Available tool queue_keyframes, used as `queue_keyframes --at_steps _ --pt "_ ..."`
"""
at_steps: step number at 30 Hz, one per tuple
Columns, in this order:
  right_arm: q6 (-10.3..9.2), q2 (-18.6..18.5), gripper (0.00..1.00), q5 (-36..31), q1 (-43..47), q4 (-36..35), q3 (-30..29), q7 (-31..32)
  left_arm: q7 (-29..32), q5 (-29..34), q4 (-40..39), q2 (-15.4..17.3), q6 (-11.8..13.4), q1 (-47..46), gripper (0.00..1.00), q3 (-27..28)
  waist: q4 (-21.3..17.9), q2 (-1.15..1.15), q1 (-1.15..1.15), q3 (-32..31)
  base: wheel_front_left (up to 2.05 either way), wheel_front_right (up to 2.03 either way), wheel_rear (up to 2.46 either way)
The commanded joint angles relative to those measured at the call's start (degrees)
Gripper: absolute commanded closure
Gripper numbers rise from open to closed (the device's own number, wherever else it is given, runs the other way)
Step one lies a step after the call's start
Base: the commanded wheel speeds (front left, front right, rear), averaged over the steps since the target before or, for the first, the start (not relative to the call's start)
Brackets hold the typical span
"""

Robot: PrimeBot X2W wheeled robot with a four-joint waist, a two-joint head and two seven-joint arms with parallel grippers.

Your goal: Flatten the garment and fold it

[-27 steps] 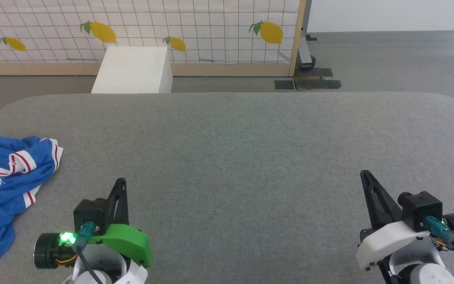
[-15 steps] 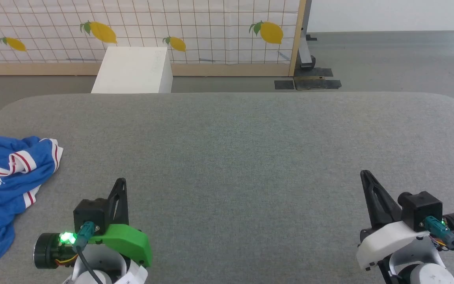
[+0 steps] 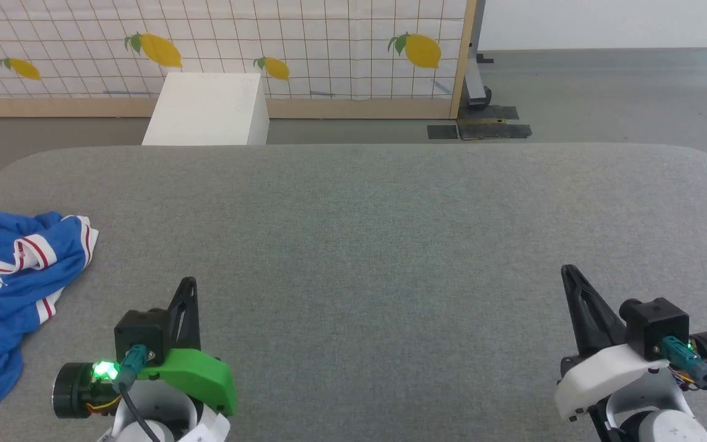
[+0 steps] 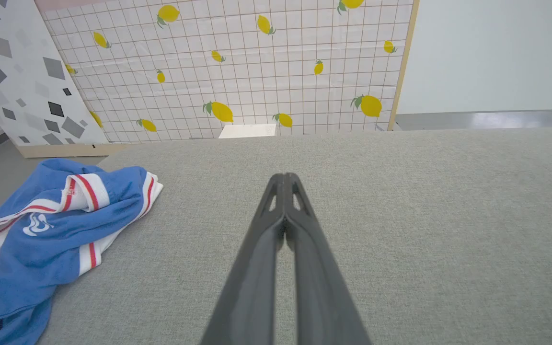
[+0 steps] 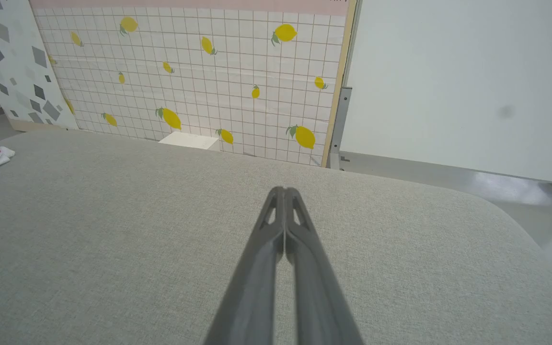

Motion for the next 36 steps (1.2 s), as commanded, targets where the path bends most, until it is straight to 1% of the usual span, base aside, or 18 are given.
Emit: queue_keyframes --at_steps 1,20,21,24,36 --pt "-0.09 0.0 1.00 -0.4 0.0 0.1 0.1 0.0 0.1 0.7 -0.2 -0.3 0.4 0.9 1.00 0.1 0.0 0.00 0.00 0.0 0.00 0.00 0.00" --pt "-0.09 0.0 1.00 -0.4 0.0 0.1 0.1 0.0 0.1 0.7 -0.2 -0.3 0.4 0.9 1.00 0.1 0.0 0.00 0.00 0.0 0.00 0.00 0.00" --pt "0.00 0.0 0.00 0.0 0.0 0.0 0.0 0.0 0.0 0.0 0.0 0.0 0.0 0.0 0.00 0.0 0.0 0.00 0.00 0.0 0.00 0.00 0.00" --pt "0.00 0.0 0.00 0.1 0.0 0.0 -0.1 -0.1 -0.1 -0.2 0.0 0.0 0.1 0.0 0.00 -0.1 0.0 0.00 0.00 0.0 0.00 0.00 0.00" --pt "-0.01 0.0 0.00 1.3 0.0 -0.6 -0.7 -1.5 -1.5 -0.8 0.0 0.0 1.6 -0.2 0.00 -0.5 0.0 0.00 0.00 0.1 0.00 0.00 0.00"
